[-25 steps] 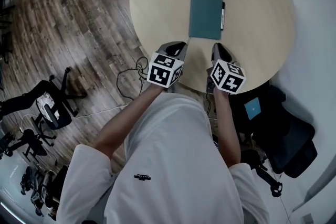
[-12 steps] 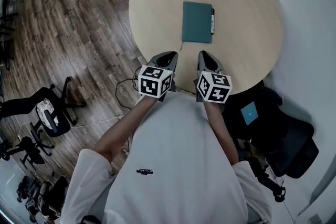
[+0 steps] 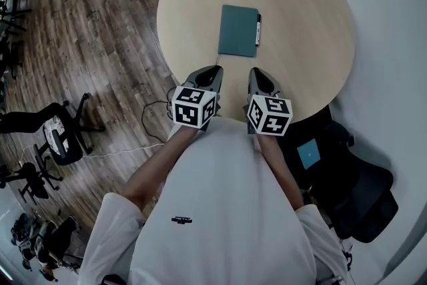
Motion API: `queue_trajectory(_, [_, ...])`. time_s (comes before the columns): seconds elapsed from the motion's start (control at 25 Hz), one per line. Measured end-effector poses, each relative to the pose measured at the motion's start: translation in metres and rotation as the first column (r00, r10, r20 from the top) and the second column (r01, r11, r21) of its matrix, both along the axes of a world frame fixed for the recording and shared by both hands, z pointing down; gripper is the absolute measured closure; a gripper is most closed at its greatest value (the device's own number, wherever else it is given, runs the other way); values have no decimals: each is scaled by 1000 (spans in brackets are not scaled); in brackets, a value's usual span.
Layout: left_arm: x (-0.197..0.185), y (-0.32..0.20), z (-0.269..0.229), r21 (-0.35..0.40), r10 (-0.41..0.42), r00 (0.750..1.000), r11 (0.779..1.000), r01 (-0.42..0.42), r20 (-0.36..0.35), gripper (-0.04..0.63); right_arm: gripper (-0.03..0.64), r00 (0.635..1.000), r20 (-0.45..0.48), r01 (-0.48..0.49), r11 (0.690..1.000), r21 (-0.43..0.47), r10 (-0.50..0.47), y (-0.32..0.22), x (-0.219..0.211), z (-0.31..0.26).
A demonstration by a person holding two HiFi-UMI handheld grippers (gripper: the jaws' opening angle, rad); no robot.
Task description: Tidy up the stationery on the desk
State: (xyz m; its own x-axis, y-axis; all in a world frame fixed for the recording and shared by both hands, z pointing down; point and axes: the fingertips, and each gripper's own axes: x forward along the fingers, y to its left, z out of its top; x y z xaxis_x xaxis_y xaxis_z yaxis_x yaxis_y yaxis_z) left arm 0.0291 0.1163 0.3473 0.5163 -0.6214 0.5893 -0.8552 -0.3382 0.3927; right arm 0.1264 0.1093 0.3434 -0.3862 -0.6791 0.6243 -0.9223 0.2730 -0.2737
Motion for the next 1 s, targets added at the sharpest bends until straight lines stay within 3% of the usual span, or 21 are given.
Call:
queue_trajectory(0.2, [13, 9, -2, 33, -36, 999, 999, 35, 28, 566, 583, 998, -16, 60, 998, 13, -59, 10, 4, 9])
queue_trajectory(0.56, [25, 30, -2, 55, -14, 996, 998, 9, 85, 569, 583, 998, -3, 65, 997, 43, -65, 29, 24, -1])
queue_trajectory(1.0, [27, 51, -6, 87, -18, 994, 996, 9, 105, 569, 583, 996, -10, 94, 993, 78, -93, 40, 24, -5])
